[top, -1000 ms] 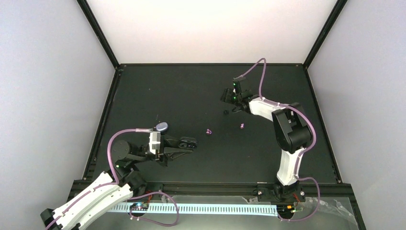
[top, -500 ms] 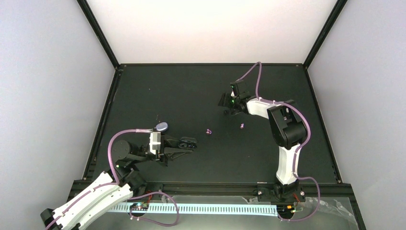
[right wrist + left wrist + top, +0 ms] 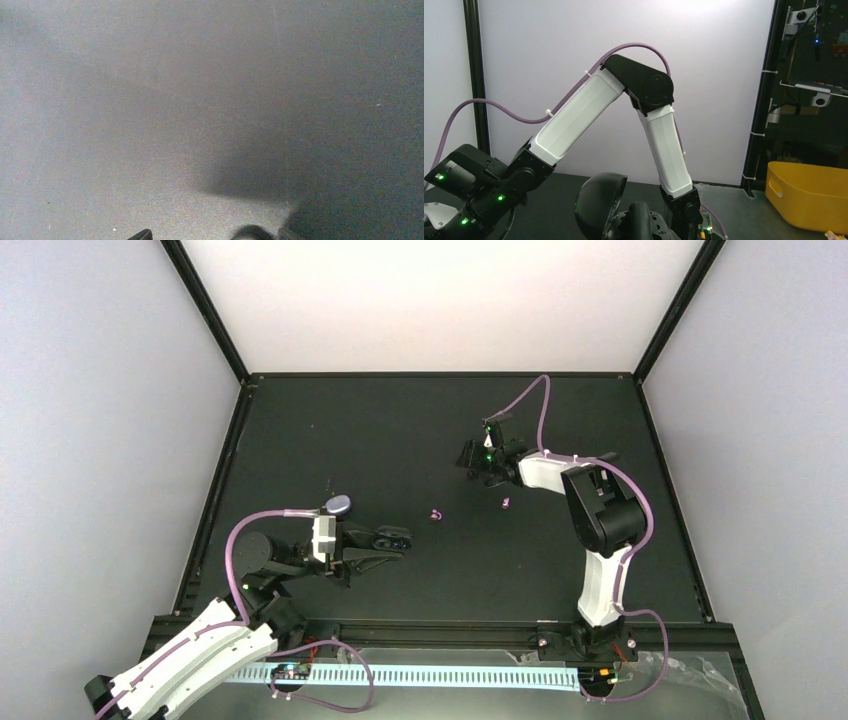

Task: Insert the wireless bluetooth earbuds into the charging case
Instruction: Pick up the earbud from the center of the board.

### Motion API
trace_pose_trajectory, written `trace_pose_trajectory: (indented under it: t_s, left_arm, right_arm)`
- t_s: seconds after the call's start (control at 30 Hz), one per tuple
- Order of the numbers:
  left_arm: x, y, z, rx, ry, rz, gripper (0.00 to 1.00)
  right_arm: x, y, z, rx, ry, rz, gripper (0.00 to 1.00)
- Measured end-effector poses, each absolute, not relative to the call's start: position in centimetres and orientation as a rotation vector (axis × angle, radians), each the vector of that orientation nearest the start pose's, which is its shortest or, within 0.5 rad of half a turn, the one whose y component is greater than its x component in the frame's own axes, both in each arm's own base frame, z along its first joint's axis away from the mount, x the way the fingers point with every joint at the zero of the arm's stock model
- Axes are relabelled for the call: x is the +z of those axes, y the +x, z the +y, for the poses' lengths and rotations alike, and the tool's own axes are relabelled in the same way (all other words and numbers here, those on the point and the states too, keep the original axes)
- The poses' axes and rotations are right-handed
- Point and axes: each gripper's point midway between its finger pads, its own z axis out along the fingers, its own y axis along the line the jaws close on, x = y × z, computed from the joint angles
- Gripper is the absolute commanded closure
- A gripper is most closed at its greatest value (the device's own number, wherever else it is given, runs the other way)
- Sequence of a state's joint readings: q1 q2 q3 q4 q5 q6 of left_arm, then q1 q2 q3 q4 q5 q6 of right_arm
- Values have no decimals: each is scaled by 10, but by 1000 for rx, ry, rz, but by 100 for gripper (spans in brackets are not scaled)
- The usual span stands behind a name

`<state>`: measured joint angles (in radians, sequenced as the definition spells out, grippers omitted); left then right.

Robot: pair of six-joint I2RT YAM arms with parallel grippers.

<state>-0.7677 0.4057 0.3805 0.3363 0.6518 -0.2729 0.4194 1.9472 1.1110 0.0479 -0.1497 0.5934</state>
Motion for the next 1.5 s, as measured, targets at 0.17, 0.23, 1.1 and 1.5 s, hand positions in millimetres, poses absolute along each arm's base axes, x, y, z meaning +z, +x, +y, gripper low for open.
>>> trace_pose_trajectory:
  t_s: [0.17,0.23,1.1,1.5]
  left_arm:
    - [336,89,-231,-1277,910,1121,98]
    - [336,89,-231,-1277,910,1121,99]
    - [335,89,-231,-1278,911,1127,98]
    - [335,89,-231,-1279,912,1127,98]
  right_arm:
    - [44,443,225,645,131,2447,36]
    - [44,443,226,644,125,2449,37]
    - [44,399,242,680,22,2513,39]
    - [86,414,230,570,-27,2410,40]
